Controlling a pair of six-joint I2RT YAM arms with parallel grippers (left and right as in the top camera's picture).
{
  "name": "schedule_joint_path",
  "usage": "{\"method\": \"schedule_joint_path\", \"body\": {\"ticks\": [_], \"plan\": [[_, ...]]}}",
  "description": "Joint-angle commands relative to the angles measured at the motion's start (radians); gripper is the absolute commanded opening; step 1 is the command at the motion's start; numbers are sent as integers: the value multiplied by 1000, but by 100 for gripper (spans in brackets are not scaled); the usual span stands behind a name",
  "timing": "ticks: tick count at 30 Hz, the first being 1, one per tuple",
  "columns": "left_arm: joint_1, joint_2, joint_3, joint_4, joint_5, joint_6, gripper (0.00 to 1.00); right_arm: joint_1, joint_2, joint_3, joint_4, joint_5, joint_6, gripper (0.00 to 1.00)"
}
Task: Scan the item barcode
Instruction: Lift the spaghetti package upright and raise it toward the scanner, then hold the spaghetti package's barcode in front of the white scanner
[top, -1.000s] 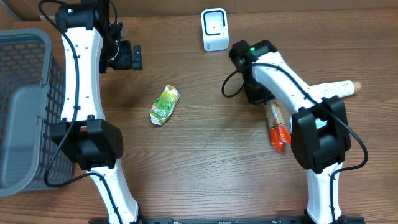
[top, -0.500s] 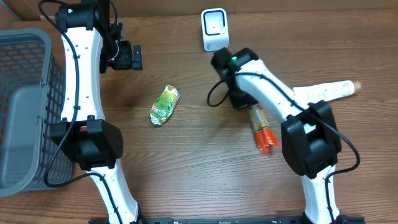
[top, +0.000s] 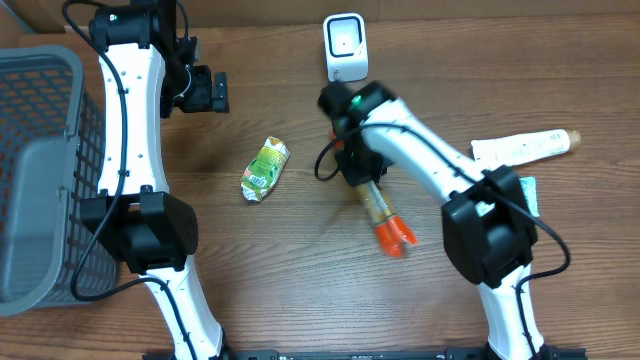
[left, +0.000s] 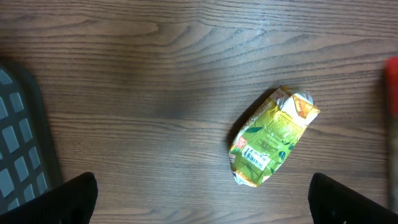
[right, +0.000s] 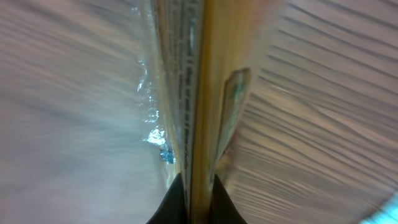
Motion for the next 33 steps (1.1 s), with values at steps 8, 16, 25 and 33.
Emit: {"method": "schedule_joint_path", "body": {"ticks": [8, 16, 25, 33], "plan": [[-3, 8, -3, 1, -3, 18, 100, -275, -193, 233, -106, -821, -320, 4], [-3, 8, -3, 1, -3, 18, 100, -488, -247, 233, -99, -1361, -336, 4], [-3, 8, -3, 1, -3, 18, 100, -575, -247, 233, 43, -1595, -245, 4], [-3, 8, -3, 1, -3, 18, 99, -554, -247, 233, 147, -1421, -157, 4]]}}
